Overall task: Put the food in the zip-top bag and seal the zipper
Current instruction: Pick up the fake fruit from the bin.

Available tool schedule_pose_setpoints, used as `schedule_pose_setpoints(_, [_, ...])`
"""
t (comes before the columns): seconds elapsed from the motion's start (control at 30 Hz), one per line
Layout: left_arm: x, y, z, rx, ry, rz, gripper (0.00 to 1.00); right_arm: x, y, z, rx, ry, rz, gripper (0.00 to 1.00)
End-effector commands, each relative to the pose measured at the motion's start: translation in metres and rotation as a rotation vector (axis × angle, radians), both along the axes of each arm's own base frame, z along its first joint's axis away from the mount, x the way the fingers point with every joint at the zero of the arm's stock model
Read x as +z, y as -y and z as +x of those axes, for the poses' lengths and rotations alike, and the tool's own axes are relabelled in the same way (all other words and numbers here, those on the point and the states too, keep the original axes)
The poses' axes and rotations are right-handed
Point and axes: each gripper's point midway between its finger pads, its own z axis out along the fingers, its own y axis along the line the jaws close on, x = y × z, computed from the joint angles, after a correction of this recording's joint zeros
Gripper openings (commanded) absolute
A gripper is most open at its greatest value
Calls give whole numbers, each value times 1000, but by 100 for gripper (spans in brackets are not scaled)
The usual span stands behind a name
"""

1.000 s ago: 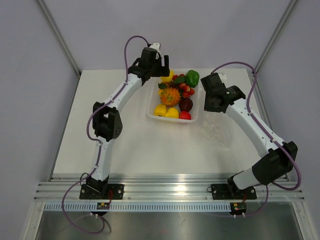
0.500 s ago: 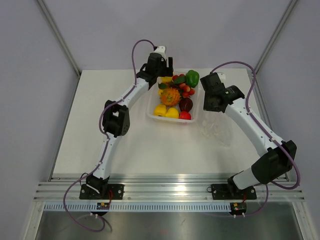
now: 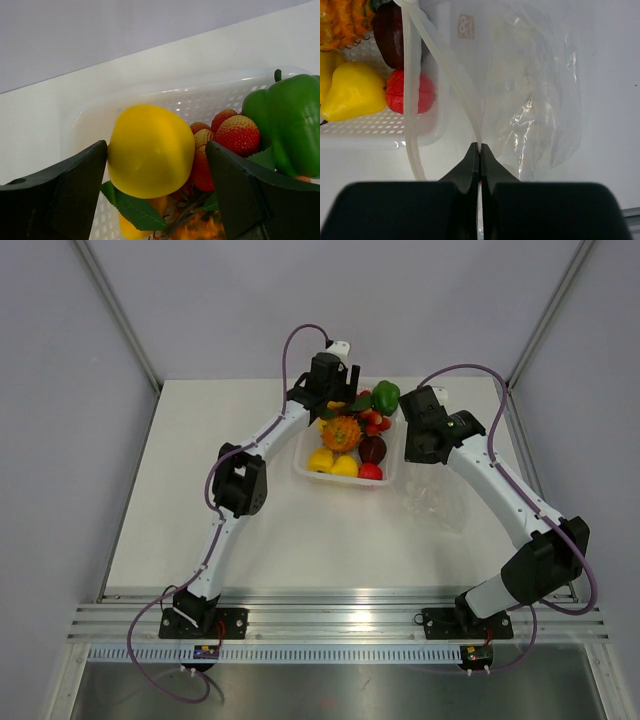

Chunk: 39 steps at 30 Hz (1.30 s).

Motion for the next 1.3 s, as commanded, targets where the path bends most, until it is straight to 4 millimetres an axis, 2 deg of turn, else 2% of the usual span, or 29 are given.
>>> schedule_pose_setpoints(0.0, [31,-2,5,28,81,19,83,2,-2,3,19,14,7,0])
schedule_pose_setpoints(0.23, [27,-5,8,46,81,38,87,2,-4,2,23,14,17,0])
schedule_pose_setpoints(0.47, [12,-5,4,29,45,56,88,1,-5,1,25,13,25,0])
schedule_pose_setpoints(0.57, [7,-1,3,15,30,44,88,1,-5,1,27,11,26,0])
schedule_pose_setpoints(0.73, [2,4,3,1,23,28,78,0,-5,1,30,13,28,0])
schedule_pose_setpoints(0.97, [-3,10,4,-34,28,23,80,-1,-4,-1,32,12,25,0])
schedule_pose_setpoints(1.1, [0,11,2,-42,27,28,63,0,-4,-1,35,13,25,0])
schedule_pose_setpoints(1.13, [-1,10,-1,-43,20,32,60,0,-4,-2,35,13,25,0])
schedule_pose_setpoints(1.23, [17,9,-6,-43,45,20,55,1,-3,-2,34,17,26,0])
schedule_pose_setpoints(1.27, [11,8,-11,-44,28,27,54,3,-3,-2,31,22,28,0])
